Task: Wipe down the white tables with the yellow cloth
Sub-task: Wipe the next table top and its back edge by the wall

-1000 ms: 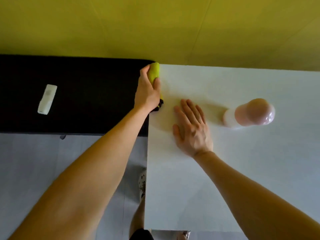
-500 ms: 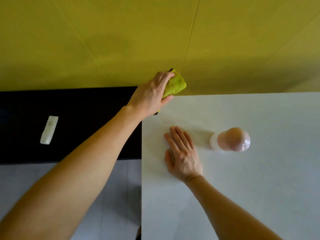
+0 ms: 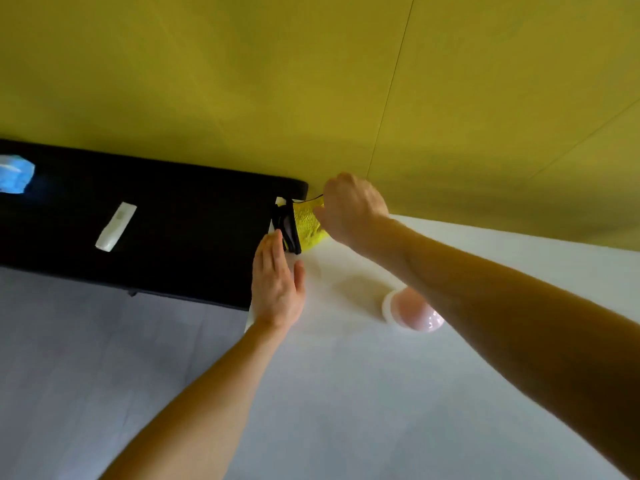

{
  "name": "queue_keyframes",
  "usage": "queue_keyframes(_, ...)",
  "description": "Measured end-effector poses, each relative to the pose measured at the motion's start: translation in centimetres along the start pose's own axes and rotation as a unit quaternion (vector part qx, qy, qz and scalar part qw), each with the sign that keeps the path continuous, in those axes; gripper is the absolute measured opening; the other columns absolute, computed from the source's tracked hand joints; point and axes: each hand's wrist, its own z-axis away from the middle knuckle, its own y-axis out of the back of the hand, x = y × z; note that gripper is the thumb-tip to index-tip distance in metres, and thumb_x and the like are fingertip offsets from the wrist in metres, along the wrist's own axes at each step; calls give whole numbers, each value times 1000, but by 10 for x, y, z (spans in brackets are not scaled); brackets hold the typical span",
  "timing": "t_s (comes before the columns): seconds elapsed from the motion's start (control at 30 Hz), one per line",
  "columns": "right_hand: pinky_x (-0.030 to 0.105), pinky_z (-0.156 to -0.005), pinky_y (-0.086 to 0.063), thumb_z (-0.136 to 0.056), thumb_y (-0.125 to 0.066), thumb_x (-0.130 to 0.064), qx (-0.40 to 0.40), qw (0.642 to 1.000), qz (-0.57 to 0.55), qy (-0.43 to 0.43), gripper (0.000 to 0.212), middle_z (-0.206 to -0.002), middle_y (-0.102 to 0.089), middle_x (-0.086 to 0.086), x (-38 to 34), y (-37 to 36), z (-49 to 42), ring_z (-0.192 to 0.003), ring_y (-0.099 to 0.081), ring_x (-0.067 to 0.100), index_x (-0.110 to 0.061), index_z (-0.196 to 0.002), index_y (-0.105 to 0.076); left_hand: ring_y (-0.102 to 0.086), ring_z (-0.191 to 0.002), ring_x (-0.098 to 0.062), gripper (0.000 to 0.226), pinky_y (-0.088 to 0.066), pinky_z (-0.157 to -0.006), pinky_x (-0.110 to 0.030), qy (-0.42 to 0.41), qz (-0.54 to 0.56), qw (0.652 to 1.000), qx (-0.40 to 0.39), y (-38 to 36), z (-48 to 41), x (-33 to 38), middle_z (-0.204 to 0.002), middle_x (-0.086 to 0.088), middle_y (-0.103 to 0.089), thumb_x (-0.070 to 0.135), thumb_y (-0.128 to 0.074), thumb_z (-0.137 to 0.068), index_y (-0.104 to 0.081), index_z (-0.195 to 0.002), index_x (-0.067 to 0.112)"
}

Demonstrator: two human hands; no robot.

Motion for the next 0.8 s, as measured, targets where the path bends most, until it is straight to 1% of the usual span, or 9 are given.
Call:
queue_keyframes(0.07, 38, -78, -42, -110, -54, -56, -31, 996, 71, 35, 51, -127, -57, 12, 6, -22, -24, -118, -60, 33, -9, -127, -68, -40, -154, -42, 74, -35, -128, -51, 7, -3, 1000, -4, -4, 5, 4, -164, -26, -41, 36, -54, -108, -30, -164, -5)
queue_keyframes(0.1, 39, -80, -41, -108, -46, -68, -40, 995, 79, 34, 67, -131, -55, 14, 9, -33, -32, -120, -57, 33, -8, -130, -66, -39, -155, -41, 76, -36, -128, -51, 8, -5, 1000, 1, -5, 6, 5, -165, -25, -41, 39, -53, -108, -29, -165, -4)
queue_keyframes(0.13, 39, -82, -40, -105, -39, -76, -42, 995, 88, 33, 79, -132, -54, 15, 11, -43, -40, -120, -55, 34, -7, -133, -64, -39, -155, -40, 77, -36, -128, -51, 9, -10, 1000, 6, -5, 6, 6, -165, -24, -40, 40, -53, -107, -29, -165, -3)
queue_keyframes(0.2, 40, -87, -43, -101, -37, -82, -40, 992, 113, 43, 89, -132, -53, 16, 12, -59, -51, -120, -53, 33, -5, -136, -61, -39, -156, -38, 77, -37, -128, -49, 6, -26, 1000, 12, -4, 6, 6, -166, -23, -41, 40, -53, -105, -29, -166, -1)
queue_keyframes(0.33, 46, -103, -47, -99, -53, -76, -49, 994, 74, 60, 84, -136, -49, 17, 29, -69, -64, -128, -50, 36, -5, -143, -55, -38, -157, -38, 75, -38, -128, -50, -4, -34, 999, 16, -4, 6, 4, -166, -22, -41, 38, -52, -105, -31, -165, -1)
queue_keyframes(0.47, 48, -109, -45, -95, -70, -66, -100, 993, -43, 47, 90, -147, -47, 17, 53, -61, -76, -138, -48, 38, -12, -161, -42, -36, -159, -38, 71, -32, -130, -55, -48, -50, 998, 6, -2, 4, 5, -168, -23, -41, 34, -52, -105, -36, -164, -3)
queue_keyframes(0.57, 44, -108, -47, -97, -78, -53, -127, 983, -124, 51, 88, -150, -54, 15, 63, -60, -84, -138, -54, 37, -17, -165, -37, -33, -161, -37, 66, -31, -129, -58, -88, -56, 995, -7, -2, 3, 5, -168, -22, -42, 31, -53, -107, -41, -163, -1)
queue_keyframes(0.7, 39, -103, -52, -100, -78, -38, -127, 974, -182, 44, 62, -141, -68, 6, 88, -64, -90, -127, -64, 31, -18, -153, -53, -30, -163, -37, 58, -34, -127, -58, -99, -59, 993, -15, 0, 2, 4, -169, -17, -42, 30, -54, -107, -50, -159, 4)
queue_keyframes(0.8, 34, -84, -45, -111, -58, -31, -174, 965, -193, 26, 29, -128, -71, 8, 89, -64, -99, -116, -64, 30, -16, -135, -64, -30, -163, -37, 53, -36, -126, -58, -97, -62, 993, -13, 0, 3, 5, -169, -17, -43, 30, -54, -108, -56, -154, 5)
